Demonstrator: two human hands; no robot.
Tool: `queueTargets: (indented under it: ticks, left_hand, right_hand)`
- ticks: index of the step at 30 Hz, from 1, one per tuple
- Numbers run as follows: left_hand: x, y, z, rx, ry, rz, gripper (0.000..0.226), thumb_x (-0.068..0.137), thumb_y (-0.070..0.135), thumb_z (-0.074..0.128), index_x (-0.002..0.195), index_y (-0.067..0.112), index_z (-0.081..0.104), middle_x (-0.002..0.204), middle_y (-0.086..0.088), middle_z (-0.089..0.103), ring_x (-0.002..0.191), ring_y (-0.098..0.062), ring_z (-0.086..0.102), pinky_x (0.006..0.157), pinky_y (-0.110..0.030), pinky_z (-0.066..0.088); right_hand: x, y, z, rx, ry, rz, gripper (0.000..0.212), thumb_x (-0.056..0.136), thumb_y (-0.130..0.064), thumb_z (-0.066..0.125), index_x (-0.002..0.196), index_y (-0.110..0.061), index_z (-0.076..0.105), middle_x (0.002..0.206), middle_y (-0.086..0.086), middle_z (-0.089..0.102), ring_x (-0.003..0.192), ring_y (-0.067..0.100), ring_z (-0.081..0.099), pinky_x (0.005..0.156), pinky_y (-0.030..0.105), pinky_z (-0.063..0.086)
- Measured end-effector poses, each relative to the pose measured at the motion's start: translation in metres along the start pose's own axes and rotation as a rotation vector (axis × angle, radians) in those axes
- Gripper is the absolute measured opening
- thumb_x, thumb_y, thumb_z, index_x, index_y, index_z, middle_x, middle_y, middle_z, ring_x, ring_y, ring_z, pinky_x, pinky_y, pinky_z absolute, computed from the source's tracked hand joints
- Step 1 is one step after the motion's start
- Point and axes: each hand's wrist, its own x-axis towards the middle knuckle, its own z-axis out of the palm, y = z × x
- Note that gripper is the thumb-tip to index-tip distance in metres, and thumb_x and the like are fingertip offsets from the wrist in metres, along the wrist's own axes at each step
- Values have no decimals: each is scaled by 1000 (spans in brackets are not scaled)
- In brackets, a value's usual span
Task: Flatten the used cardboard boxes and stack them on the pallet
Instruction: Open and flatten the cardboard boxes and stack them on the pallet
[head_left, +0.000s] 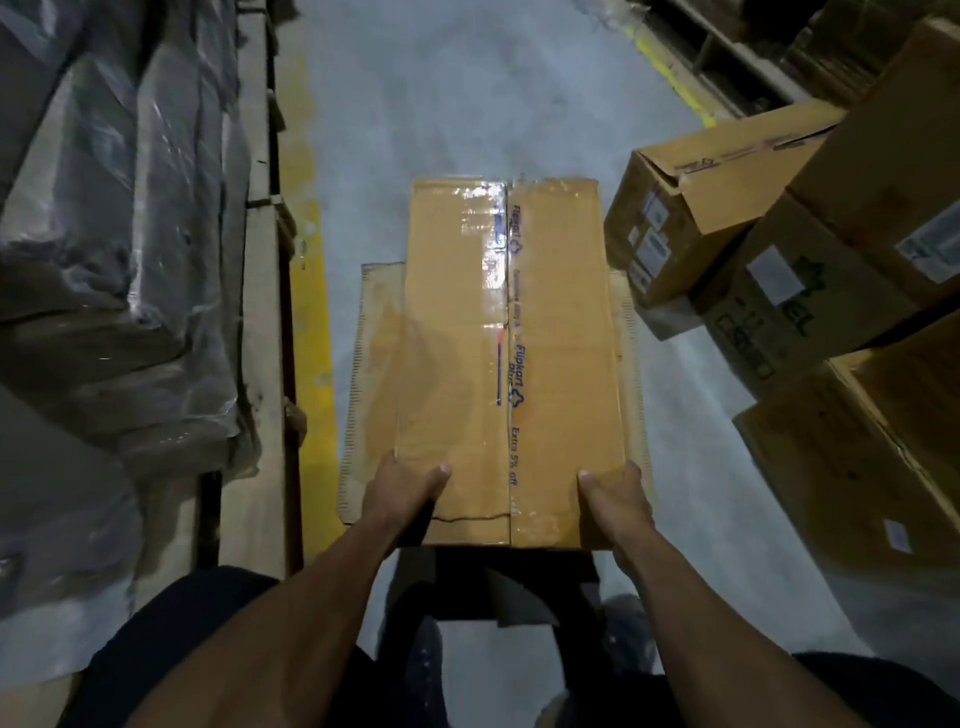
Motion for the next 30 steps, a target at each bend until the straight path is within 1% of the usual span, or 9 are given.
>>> queueTargets:
  ticks: [4, 7, 11, 15, 19, 22, 24, 28, 30]
  left_hand:
    - [33, 10, 4, -180, -11, 42, 62, 78, 46, 81, 123, 9, 62, 115, -7, 68, 107, -28, 64, 95, -37, 50]
    - [53, 20, 4, -288, -19, 20, 37, 82, 28, 82, 111, 12, 64, 105, -6, 69, 97, -24, 65, 89, -31, 49]
    - [67, 23, 3, -222, 36, 48, 71, 58, 61, 87, 110, 19, 67, 105, -2, 74, 100, -26, 68, 96, -46, 54]
    - [38, 58, -14, 2, 124, 167, 63, 75, 58, 76, 123, 21, 62, 116, -3, 70, 107, -31, 64, 90, -39, 52]
    - [8, 107, -33, 356, 288, 273, 67, 81, 67, 64, 125, 17, 57, 118, -8, 67, 108, -37, 62, 77, -37, 46]
    - [-17, 136, -41, 575, 405, 366, 62, 86, 65, 59, 121, 14, 54, 114, -12, 66, 101, -36, 62, 72, -36, 40]
    - [-35, 148, -38, 696, 440, 471, 57, 90, 60, 56, 120, 11, 52, 110, -10, 65, 92, -33, 61, 70, -36, 38]
    - [-52, 131, -6, 859, 402, 570, 64, 95, 54, 51, 138, 9, 42, 127, -11, 59, 109, -31, 61, 79, -38, 46]
    - [-54, 109, 15, 899, 288, 587, 74, 97, 55, 42, 152, 8, 27, 149, -17, 44, 130, -35, 49, 97, -42, 44]
  right_hand:
    - [38, -11, 12, 13, -26, -39, 69, 96, -45, 59, 152, -18, 28, 141, 15, 52, 125, 38, 51, 106, 49, 43]
    - [58, -20, 16, 36, -45, -25, 66, 94, -47, 62, 148, -23, 32, 135, 9, 57, 122, 35, 54, 107, 49, 44]
    - [63, -26, 19, 81, -16, 3, 62, 90, -48, 63, 143, -28, 39, 122, 2, 59, 115, 33, 56, 103, 49, 46]
    - [70, -33, 17, 262, -54, 43, 64, 79, -52, 62, 138, -29, 47, 125, 2, 62, 113, 32, 58, 101, 54, 49]
    - [66, -32, 19, 475, -194, 71, 42, 95, -42, 61, 131, -21, 52, 122, 6, 66, 108, 30, 64, 93, 51, 54]
    - [58, -29, 23, 574, -328, 136, 40, 102, -40, 54, 134, -17, 52, 119, 9, 70, 106, 31, 67, 82, 44, 57]
    - [52, -27, 26, 593, -372, 202, 40, 105, -39, 48, 135, -15, 53, 117, 12, 71, 105, 32, 67, 87, 46, 55]
    - [35, -30, 32, 367, -358, 266, 41, 110, -35, 30, 141, -15, 47, 136, 14, 56, 117, 33, 56, 89, 40, 47]
    - [27, -38, 31, 396, -375, 263, 42, 110, -42, 30, 122, -14, 59, 115, 13, 64, 95, 28, 61, 67, 31, 50]
